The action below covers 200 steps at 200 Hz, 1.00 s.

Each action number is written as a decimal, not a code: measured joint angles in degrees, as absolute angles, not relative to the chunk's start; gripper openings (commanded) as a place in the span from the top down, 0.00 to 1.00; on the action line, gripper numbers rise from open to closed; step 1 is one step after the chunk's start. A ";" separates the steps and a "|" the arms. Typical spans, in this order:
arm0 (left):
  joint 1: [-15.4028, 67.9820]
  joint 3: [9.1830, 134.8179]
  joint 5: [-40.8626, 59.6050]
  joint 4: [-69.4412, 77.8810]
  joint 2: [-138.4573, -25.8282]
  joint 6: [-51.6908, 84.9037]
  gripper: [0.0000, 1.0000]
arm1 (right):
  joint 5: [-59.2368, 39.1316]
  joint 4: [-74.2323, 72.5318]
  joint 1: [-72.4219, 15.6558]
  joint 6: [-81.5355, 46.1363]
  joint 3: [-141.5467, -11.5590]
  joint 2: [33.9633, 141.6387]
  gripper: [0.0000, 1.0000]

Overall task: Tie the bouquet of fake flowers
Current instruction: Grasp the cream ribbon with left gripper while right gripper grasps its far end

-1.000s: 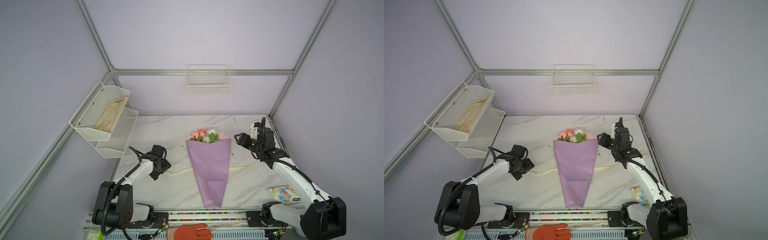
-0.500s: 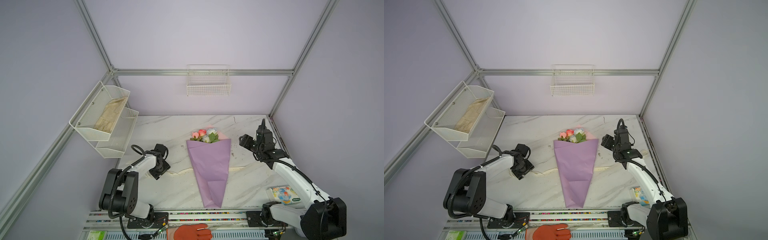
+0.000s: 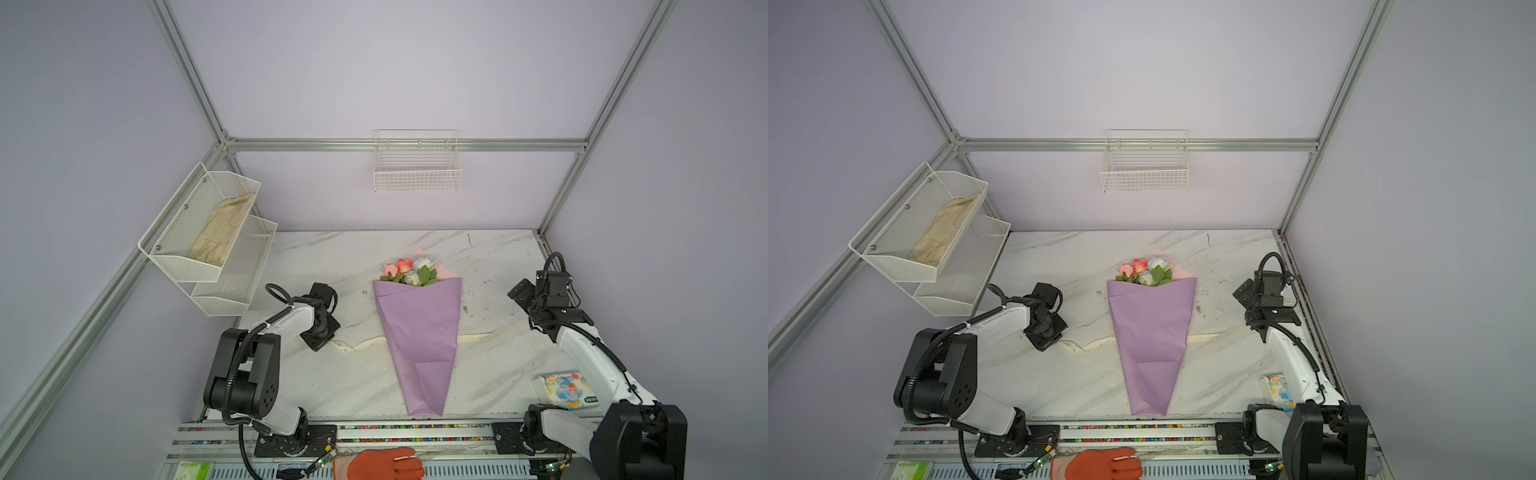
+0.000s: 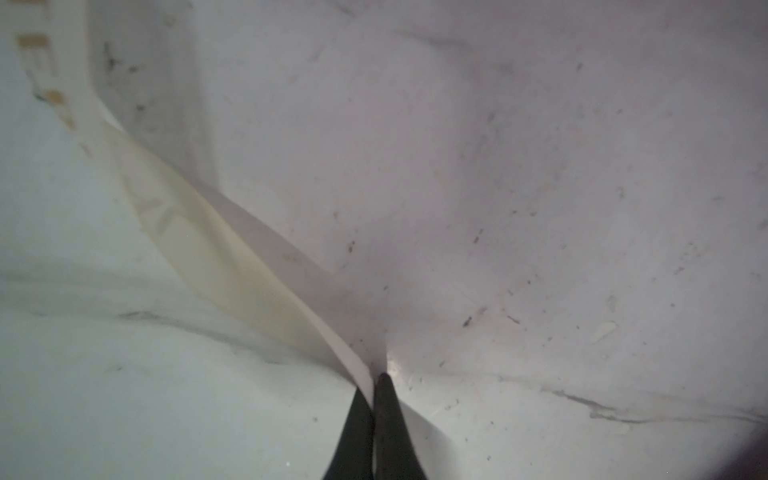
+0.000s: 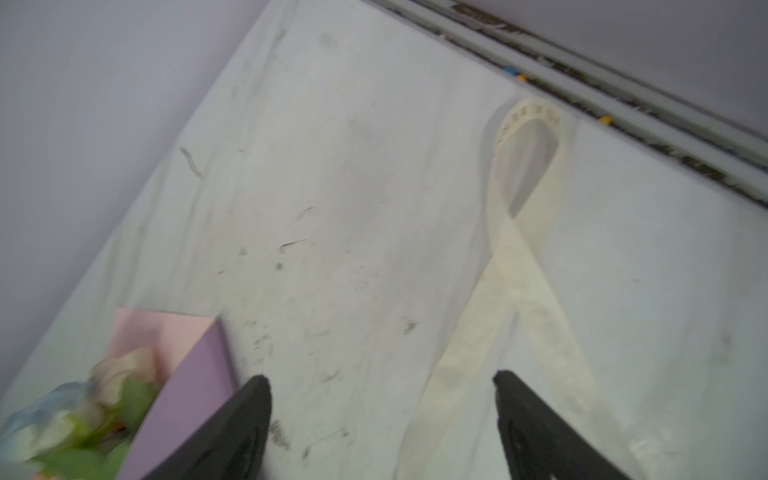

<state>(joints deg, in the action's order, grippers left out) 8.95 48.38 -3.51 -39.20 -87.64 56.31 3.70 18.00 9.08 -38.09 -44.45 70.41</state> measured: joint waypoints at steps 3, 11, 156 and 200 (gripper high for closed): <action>8.95 48.38 -3.49 -39.09 -87.26 56.07 1.00 | 3.53 18.06 10.13 -38.06 -44.42 71.33 0.23; 8.95 48.38 -3.46 -38.81 -86.04 55.33 1.00 | 3.11 18.33 12.21 -38.04 -44.42 73.34 0.25; 8.95 48.38 -2.68 -31.94 -72.86 40.53 1.00 | 6.11 20.14 22.11 -25.58 -55.16 94.24 0.38; 8.95 48.38 -2.79 -32.03 -72.29 38.24 1.00 | 0.99 17.96 21.32 -21.56 -55.18 96.68 0.43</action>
<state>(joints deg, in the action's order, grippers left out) 8.95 48.38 -2.79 -32.03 -72.29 38.24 0.99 17.96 21.32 -21.56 -55.18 96.68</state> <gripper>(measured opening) 0.047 0.607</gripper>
